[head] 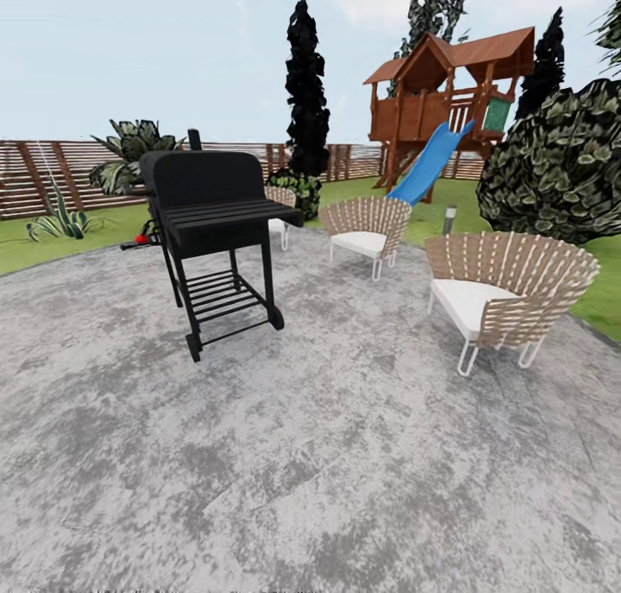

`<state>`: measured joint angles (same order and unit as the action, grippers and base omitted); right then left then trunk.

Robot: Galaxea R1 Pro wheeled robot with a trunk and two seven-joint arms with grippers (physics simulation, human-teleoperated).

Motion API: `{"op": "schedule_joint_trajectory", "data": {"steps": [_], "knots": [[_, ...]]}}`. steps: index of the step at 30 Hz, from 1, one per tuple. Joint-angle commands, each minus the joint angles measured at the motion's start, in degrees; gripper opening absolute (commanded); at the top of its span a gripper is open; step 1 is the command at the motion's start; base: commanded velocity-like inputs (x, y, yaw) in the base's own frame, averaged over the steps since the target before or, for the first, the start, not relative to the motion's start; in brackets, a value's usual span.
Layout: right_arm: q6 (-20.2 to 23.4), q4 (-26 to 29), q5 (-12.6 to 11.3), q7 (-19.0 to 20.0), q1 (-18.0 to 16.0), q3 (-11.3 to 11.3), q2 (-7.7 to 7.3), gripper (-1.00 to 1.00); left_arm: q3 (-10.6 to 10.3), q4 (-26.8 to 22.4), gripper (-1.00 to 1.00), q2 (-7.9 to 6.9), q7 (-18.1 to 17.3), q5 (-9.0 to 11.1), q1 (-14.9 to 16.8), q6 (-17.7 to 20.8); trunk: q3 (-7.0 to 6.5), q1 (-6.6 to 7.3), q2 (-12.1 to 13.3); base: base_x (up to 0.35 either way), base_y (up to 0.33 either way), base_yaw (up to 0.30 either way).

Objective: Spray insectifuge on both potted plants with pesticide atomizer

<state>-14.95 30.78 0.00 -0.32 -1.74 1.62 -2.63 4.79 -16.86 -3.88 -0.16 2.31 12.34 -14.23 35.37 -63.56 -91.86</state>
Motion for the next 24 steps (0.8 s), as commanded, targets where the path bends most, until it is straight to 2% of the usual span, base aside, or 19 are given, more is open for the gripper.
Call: {"op": "schedule_joint_trajectory", "data": {"steps": [1, 24], "knots": [[-0.17, -0.02, 0.00, -0.03, -0.02, 0.05, 0.00, 1.00, 0.04, 0.07, 1.00, 0.01, -0.02, 0.24, 0.05, -0.19, 0.29, -0.22, -0.44, 0.000, 0.000, 0.243], [-0.17, -0.02, 0.00, -0.03, -0.02, 0.05, 0.00, 1.00, 0.07, 0.07, 1.00, 0.01, 0.41, 0.24, 0.05, -0.19, 5.64, -5.27, -9.67, 0.000, 0.000, 0.242]]}}
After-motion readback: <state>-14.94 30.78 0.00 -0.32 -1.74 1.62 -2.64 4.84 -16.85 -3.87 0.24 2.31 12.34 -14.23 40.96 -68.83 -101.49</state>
